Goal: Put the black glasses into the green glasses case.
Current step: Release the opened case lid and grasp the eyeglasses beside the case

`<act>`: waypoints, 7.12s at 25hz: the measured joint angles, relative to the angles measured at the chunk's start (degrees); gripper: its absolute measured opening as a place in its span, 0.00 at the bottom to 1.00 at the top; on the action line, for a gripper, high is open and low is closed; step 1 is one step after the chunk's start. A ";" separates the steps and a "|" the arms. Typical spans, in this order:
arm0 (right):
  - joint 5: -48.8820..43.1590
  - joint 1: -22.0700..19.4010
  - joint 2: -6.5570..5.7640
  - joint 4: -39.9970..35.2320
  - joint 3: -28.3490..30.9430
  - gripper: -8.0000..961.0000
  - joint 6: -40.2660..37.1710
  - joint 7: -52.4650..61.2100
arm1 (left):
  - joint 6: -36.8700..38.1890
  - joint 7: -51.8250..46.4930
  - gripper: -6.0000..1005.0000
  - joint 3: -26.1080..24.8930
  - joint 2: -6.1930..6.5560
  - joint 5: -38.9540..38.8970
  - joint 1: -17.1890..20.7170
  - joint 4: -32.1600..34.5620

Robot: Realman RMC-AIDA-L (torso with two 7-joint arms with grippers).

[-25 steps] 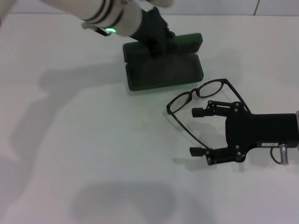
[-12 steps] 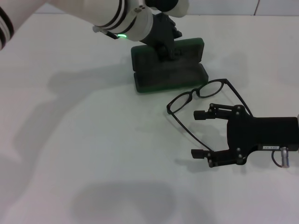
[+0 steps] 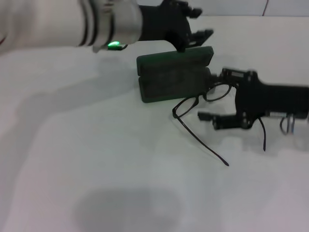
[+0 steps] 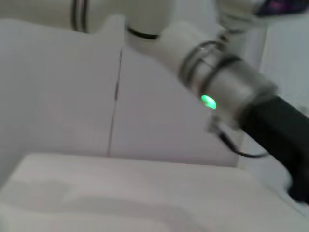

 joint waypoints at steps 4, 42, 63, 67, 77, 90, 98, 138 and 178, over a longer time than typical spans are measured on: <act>-11.17 0.59 -0.68 -12.26 0.20 0.86 5.72 9.57 | 3.64 7.98 0.51 -1.05 0.21 -17.38 7.51 -0.55; -53.89 25.37 2.00 -9.95 -13.85 0.62 13.60 37.08 | 14.05 14.05 0.51 -6.39 0.27 -29.00 10.42 -11.18; -49.91 27.02 1.98 -5.94 -22.04 0.40 19.45 36.83 | 13.97 14.07 0.51 -6.39 0.36 -28.61 10.11 -11.27; -48.91 26.70 1.98 -5.93 -22.13 0.34 20.17 36.60 | 13.95 14.08 0.51 -6.39 0.36 -28.58 10.12 -11.26; -48.60 25.56 1.98 -6.52 -21.78 0.20 19.90 37.07 | 13.95 14.07 0.51 -6.39 0.36 -28.58 10.13 -11.26; -49.57 15.76 1.59 -21.05 -12.14 0.13 11.62 39.24 | 20.72 14.07 0.51 -8.78 0.34 -29.05 11.07 -11.13; -35.93 4.19 1.60 -29.13 1.10 0.12 9.51 35.44 | 33.28 14.15 0.51 -13.38 0.84 -28.53 11.47 -11.31; -34.22 17.09 1.96 -9.51 -14.36 0.43 27.31 54.53 | 42.10 17.13 0.51 -23.99 0.45 -19.29 3.82 -22.41; -24.08 12.60 1.98 -8.63 -33.94 0.42 46.55 58.65 | 41.37 14.40 0.51 -23.81 0.95 -18.91 1.57 -22.61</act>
